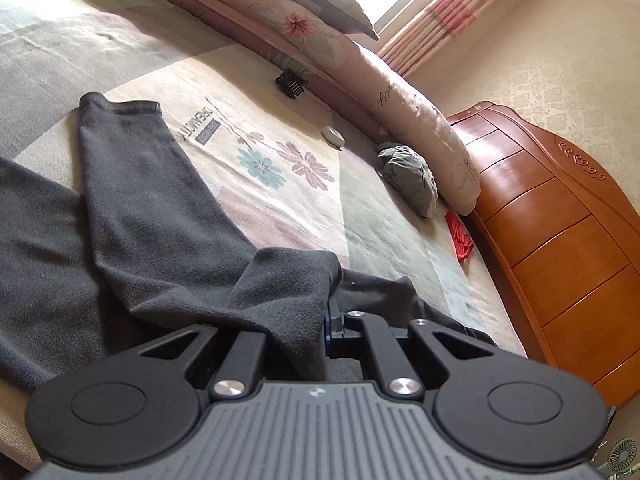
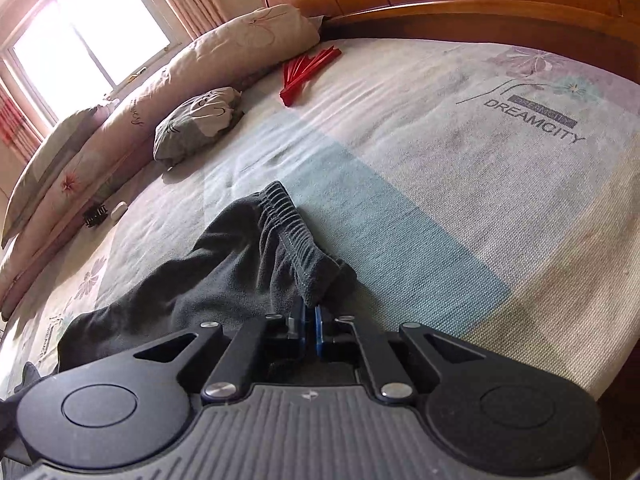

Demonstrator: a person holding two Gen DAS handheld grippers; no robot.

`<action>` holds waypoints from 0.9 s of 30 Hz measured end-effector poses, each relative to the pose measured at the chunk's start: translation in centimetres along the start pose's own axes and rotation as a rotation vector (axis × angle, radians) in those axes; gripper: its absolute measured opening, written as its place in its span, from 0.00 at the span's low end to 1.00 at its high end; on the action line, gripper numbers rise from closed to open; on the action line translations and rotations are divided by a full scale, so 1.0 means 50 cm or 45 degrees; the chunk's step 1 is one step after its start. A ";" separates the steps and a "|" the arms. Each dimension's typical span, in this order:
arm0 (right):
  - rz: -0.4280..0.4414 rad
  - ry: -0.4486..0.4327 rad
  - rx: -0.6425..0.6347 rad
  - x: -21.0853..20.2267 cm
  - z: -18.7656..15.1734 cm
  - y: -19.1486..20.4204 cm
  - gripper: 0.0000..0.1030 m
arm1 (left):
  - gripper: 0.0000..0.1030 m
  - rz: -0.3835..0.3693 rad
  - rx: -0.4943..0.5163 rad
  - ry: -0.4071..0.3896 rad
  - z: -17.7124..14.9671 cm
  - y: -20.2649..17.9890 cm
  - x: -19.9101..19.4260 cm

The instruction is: Fold clothes

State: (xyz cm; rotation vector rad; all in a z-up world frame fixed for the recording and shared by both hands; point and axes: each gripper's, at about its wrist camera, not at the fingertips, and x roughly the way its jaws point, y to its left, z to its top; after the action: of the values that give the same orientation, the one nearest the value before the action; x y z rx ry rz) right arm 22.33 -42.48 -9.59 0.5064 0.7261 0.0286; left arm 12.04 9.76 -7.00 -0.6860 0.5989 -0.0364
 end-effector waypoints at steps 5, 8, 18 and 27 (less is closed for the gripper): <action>-0.047 -0.001 -0.016 0.005 -0.013 0.001 0.08 | 0.05 0.076 -0.005 0.093 -0.021 0.023 0.025; -0.071 -0.008 -0.036 -0.004 -0.012 0.004 0.15 | 0.05 0.095 -0.025 0.142 -0.038 0.043 0.034; -0.167 -0.093 -0.054 -0.062 0.000 0.027 0.49 | 0.05 0.049 -0.001 0.108 -0.026 0.040 0.005; -0.090 -0.113 -0.440 -0.080 -0.040 0.195 0.81 | 0.05 0.049 0.060 0.126 -0.034 0.035 -0.010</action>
State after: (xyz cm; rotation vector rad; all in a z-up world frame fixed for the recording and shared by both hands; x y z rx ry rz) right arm 19.49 -33.83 -3.91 0.1511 0.6349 0.0641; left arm 10.45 10.24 -8.85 -0.6293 0.7039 -0.0491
